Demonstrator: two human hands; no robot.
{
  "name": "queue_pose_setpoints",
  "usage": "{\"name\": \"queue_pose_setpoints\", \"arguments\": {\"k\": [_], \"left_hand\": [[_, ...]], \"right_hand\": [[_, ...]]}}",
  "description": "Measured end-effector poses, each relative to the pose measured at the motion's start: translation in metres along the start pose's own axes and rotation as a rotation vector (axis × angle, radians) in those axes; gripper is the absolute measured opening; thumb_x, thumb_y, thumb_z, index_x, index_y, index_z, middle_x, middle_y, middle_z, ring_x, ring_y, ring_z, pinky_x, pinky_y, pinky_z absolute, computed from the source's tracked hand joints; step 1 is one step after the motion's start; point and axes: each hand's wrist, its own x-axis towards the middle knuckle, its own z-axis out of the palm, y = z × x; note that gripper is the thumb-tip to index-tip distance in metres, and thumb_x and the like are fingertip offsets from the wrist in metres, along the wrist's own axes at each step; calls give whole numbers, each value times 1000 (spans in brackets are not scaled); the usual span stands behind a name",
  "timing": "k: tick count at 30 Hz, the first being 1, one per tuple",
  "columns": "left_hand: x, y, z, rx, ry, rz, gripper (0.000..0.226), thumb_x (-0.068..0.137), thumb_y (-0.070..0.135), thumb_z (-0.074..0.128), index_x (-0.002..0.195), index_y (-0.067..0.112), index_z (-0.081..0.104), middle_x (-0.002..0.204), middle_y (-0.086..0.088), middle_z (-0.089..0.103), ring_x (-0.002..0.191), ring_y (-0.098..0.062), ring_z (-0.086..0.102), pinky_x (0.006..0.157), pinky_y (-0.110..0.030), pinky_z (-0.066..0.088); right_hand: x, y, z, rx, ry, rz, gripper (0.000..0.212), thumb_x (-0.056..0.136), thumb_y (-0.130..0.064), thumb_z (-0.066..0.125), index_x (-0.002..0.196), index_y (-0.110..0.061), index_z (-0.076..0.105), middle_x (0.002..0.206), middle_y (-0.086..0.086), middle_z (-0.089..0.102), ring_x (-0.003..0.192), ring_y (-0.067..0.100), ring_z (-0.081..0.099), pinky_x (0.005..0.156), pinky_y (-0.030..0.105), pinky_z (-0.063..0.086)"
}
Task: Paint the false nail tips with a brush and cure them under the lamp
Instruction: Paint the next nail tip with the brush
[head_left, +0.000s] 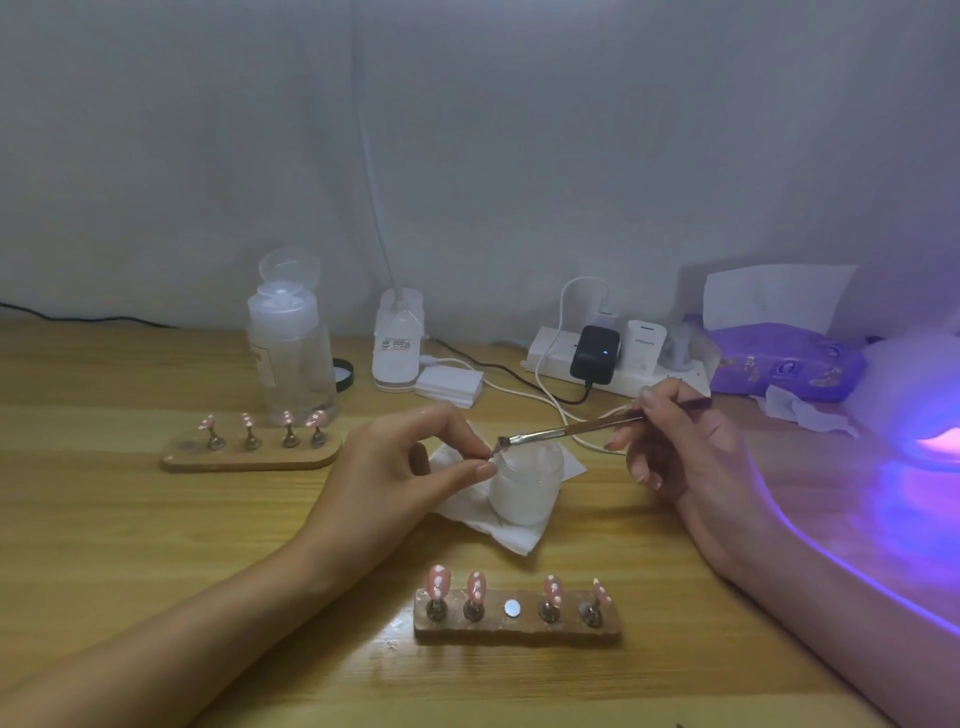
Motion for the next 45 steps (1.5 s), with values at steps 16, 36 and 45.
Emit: {"name": "queue_pose_setpoints", "arguments": {"k": [16,36,45], "left_hand": [[1,0,0,-58,-16,-4,12,75,44,74,78,32,72,82,16,72,53,2,52,50,-9,39],[1,-3,1,6,-8,25,22,73,53,68,81,33,71,80,20,70,53,-2,50,51,-12,39],[3,-4,3,62,-8,64,7,83,33,74,82,32,68,75,27,65,51,-4,48,50,-11,37]], "right_hand": [[-1,-1,1,-32,16,-29,19,84,-36,61,66,-29,64,69,10,71,44,11,51,40,16,35],[1,1,0,-58,51,4,29,92,-26,57,63,-26,63,65,10,70,38,9,43,36,14,29],[2,2,-1,-51,61,7,30,93,-26,57,63,-28,63,66,10,70,39,9,43,36,15,28]]}}
